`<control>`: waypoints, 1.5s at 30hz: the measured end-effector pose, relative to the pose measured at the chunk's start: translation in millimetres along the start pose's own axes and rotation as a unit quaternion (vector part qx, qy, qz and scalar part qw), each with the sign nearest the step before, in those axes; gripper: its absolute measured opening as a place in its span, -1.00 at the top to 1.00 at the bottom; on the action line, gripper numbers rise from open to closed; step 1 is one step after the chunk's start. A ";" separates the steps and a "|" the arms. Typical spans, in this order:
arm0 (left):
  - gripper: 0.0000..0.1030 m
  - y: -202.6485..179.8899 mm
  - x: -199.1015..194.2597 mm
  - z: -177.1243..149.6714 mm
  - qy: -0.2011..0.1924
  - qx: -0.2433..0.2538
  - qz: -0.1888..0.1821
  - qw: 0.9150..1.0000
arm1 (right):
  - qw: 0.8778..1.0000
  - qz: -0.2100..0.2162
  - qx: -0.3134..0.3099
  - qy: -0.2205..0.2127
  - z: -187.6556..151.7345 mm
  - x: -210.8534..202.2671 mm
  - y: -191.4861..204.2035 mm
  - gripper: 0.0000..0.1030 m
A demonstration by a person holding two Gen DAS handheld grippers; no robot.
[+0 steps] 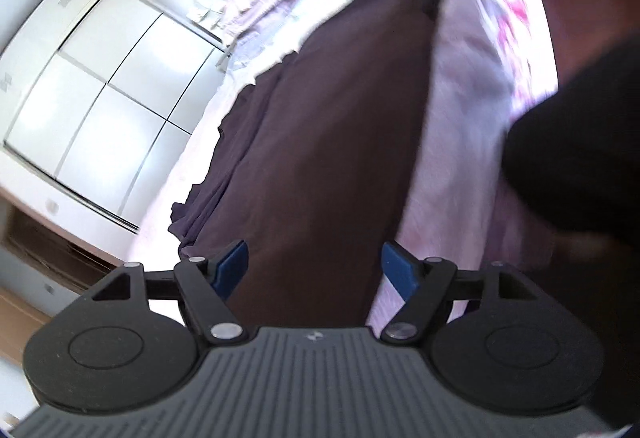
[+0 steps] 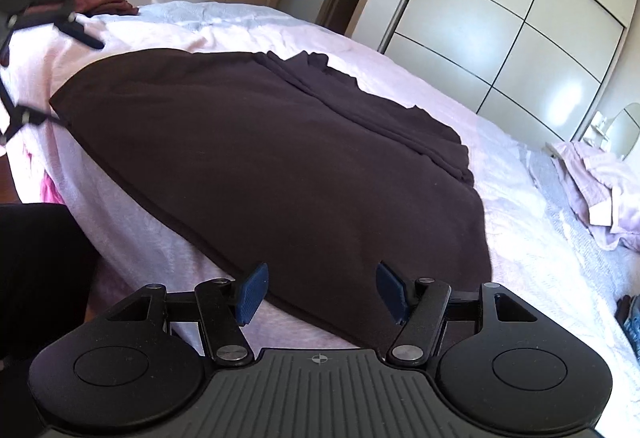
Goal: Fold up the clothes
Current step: 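Grasp the shirt hem with the left tool and lift it toward the collar, then grasp the shirt edge with the right tool while the left tool holds the hem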
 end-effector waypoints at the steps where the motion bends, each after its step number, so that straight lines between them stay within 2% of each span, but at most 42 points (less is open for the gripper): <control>1: -0.33 -5.1 4.4 -0.8 0.008 0.018 0.004 1.000 | 1.000 0.001 0.003 0.002 0.8 2.3 1.5 -0.23; 5: -0.32 -21.0 18.3 -3.9 0.034 0.087 0.022 0.995 | 1.000 -0.002 0.004 -0.002 6.4 0.1 4.2 -0.23; 6: -0.23 -22.3 20.6 -6.9 0.040 0.096 0.028 0.994 | 1.000 -0.005 0.004 -0.004 6.7 -1.0 3.4 -0.23; 7: -0.14 -20.7 19.7 -8.0 0.039 0.093 0.032 0.994 | 1.000 -0.007 0.002 -0.005 6.6 -0.9 2.4 -0.23; 9: 0.25 -14.7 14.8 -8.2 0.031 0.078 0.035 0.996 | 1.000 -0.015 0.000 -0.003 4.0 -1.4 0.8 -0.23; 10: 0.36 -9.4 9.7 -6.5 0.020 0.062 0.039 0.997 | 1.000 -0.021 -0.001 -0.004 2.4 -3.2 -0.1 -0.23; 12: 0.77 3.5 0.5 -0.7 -0.005 0.029 0.041 0.999 | 0.999 -0.027 -0.004 -0.020 2.7 -9.7 1.2 -0.23; 13: 0.83 10.1 -3.7 2.2 -0.017 0.013 0.041 0.999 | 0.999 -0.025 -0.010 -0.033 4.0 -14.1 4.6 -0.26; 14: 0.86 14.7 -6.7 4.8 -0.024 0.005 0.040 0.999 | 0.999 -0.017 -0.020 -0.048 5.9 -19.1 12.1 -0.39; 16: 0.87 22.1 -11.6 9.5 -0.033 -0.002 0.038 0.999 | 0.996 0.002 -0.046 -0.080 11.0 -27.8 30.6 -0.57; 19: 0.87 28.9 -18.2 13.3 -0.040 -0.011 0.036 0.998 | 0.987 0.019 -0.098 -0.122 21.9 -31.3 66.9 -0.59; 21: 0.88 33.1 -22.6 15.5 -0.044 -0.016 0.035 0.998 | 0.982 0.022 -0.109 -0.150 32.3 -28.2 87.6 -0.59; 23: 0.88 37.3 -26.9 17.8 -0.048 -0.022 0.034 0.998 | 0.977 0.012 -0.119 -0.175 40.4 -20.5 104.4 -0.58; 27: 0.88 45.8 -35.7 22.3 -0.056 -0.034 0.031 0.997 | 0.965 -0.033 -0.162 -0.205 40.5 -2.8 116.9 -0.55; 29: 0.88 44.3 -36.5 19.5 -0.054 -0.035 0.030 0.998 | 0.966 -0.065 -0.153 -0.200 36.6 2.7 98.3 -0.40; 32: 0.87 37.6 -32.2 13.4 -0.046 -0.037 0.026 0.998 | 0.964 -0.123 -0.169 -0.162 13.3 16.7 59.2 -0.33; 35: 0.82 27.1 -19.8 7.4 -0.029 -0.027 0.025 0.999 | 0.957 -0.165 -0.207 -0.118 -21.0 32.1 19.6 -0.25; 37: 0.76 18.9 -9.3 3.2 -0.017 -0.020 0.028 0.999 | 0.954 -0.172 -0.222 -0.107 -31.7 37.6 6.7 -0.19; 39: 0.59 11.4 1.9 -2.2 -0.002 -0.019 0.033 0.999 | 0.950 -0.178 -0.236 -0.096 -41.7 42.7 -5.5 -0.11; 42: 0.38 4.3 13.3 -11.0 0.025 0.008 0.066 0.997 | 0.945 -0.186 -0.258 -0.080 -56.6 50.4 -24.0 -0.10; 45: 0.27 0.7 17.3 -19.0 0.048 0.039 0.093 0.994 | 0.943 -0.182 -0.266 -0.082 -60.0 54.9 -26.7 -0.05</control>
Point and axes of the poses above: each gripper's, at about its wrist camera, not at the fingertips, and x roughly the way its jaws point, y to its left, z to its top, the point moved 8 cm from there along x, roughly the way its jaws point, and after that the axes turned 15 degrees about -z, right-handed, at the moved point
